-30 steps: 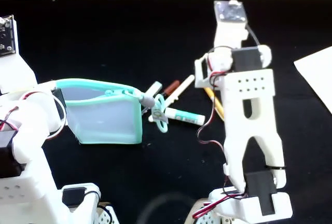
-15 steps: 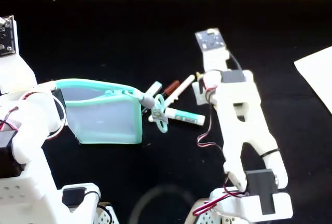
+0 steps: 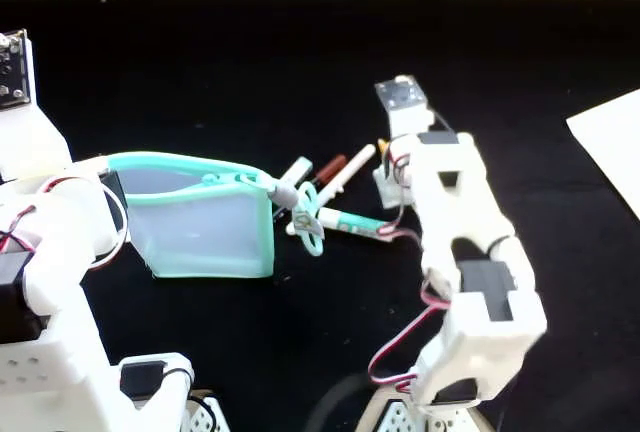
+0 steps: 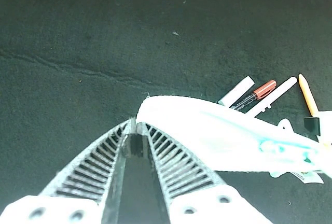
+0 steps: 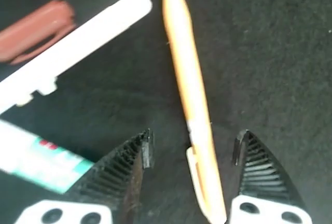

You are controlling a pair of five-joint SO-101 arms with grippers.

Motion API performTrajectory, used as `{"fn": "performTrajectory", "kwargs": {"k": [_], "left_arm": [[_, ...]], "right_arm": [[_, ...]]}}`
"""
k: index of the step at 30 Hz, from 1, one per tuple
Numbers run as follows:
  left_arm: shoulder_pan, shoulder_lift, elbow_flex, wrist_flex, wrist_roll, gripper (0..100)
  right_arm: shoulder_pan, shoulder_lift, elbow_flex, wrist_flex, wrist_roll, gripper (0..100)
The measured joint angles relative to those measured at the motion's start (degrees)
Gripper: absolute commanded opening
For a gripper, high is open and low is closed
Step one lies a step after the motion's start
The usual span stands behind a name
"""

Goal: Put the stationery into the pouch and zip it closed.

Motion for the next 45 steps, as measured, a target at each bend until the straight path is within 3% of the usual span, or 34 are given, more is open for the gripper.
{"fn": "performTrajectory", "kwargs": {"k": [6, 13, 22, 34, 45], "left_arm": [[0.0, 0.0, 0.0, 0.0, 0.0, 1], [0.0, 0.0, 0.0, 0.0, 0.0, 1], [0.0, 0.0, 0.0, 0.0, 0.0, 1], [0.0, 0.0, 0.0, 0.0, 0.0, 1], [0.0, 0.0, 0.0, 0.0, 0.0, 1]], "right_arm": [[0.5, 6.4, -5.6, 0.0, 0.0, 0.2], [0.8, 7.4, -7.3, -0.1, -0.1, 0.7], [0.4, 0.1, -14.2, 6.1, -7.4, 0.7], [-19.6, -34.5, -36.8, 17.1, -22.5, 0.7], [-31.2, -37.8, -53.8, 21.0, -26.6, 0.7]]}}
